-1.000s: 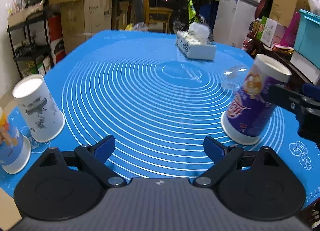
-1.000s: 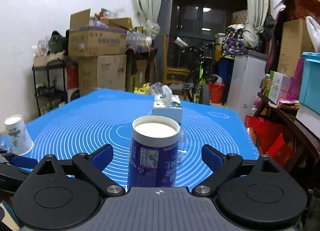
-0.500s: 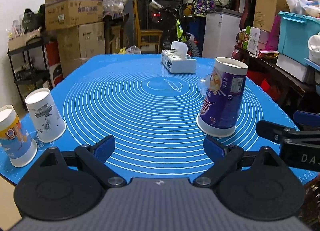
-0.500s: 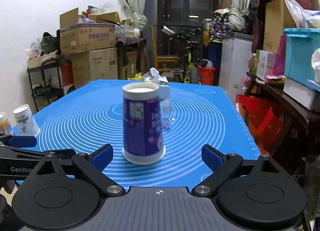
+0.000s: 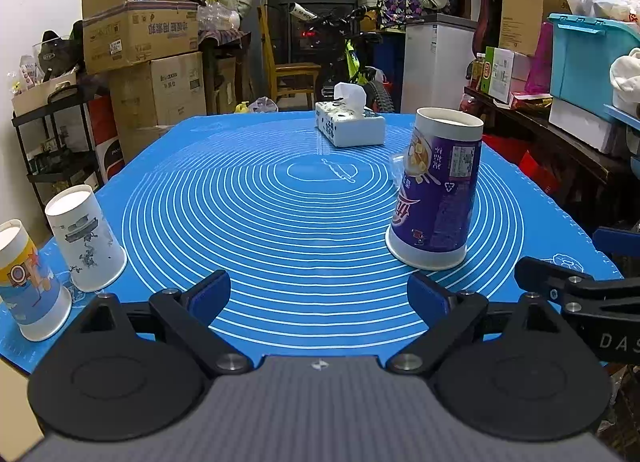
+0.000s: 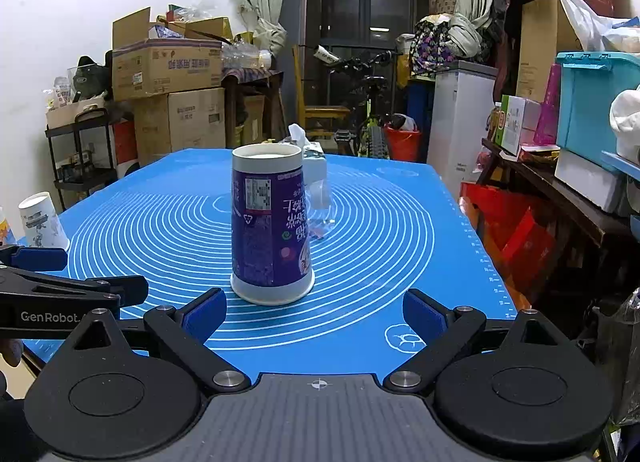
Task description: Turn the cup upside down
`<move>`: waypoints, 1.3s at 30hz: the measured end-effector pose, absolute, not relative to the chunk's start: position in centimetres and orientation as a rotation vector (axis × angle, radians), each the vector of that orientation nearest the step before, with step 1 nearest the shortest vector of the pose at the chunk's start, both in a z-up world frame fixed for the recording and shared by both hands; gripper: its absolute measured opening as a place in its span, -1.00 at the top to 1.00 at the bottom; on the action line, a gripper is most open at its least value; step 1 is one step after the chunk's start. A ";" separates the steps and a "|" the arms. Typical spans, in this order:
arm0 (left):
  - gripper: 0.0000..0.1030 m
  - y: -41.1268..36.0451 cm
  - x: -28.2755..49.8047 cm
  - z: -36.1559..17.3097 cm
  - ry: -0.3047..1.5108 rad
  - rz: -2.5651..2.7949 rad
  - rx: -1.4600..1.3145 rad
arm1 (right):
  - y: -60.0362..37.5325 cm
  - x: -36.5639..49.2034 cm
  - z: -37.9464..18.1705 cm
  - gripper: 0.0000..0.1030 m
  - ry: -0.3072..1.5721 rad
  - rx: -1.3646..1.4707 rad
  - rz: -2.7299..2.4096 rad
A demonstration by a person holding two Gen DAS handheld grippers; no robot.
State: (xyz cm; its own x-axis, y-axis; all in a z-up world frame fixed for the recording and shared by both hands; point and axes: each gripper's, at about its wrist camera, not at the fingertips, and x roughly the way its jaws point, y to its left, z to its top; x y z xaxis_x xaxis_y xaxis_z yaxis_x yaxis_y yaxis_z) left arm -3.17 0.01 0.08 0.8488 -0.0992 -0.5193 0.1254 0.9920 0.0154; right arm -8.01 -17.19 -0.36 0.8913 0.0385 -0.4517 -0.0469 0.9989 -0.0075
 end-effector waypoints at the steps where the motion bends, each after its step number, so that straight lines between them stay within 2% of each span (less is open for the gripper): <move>1: -0.83 0.0 -3.2 0.1 0.545 -0.119 0.049 | -17.2 -8.0 -0.4 -0.84 0.469 -0.018 0.045; 39: -0.83 0.0 -3.0 -0.4 0.574 -0.114 0.056 | -17.6 -7.9 -0.7 -0.84 0.484 0.001 0.041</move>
State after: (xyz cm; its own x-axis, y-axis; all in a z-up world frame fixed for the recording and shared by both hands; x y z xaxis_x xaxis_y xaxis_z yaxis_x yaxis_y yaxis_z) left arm -2.98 -0.05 -0.41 0.8337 -0.0917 -0.5446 0.1230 0.9922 0.0212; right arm -7.89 -17.56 -0.66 0.8843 0.0396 -0.4653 -0.0389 0.9992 0.0111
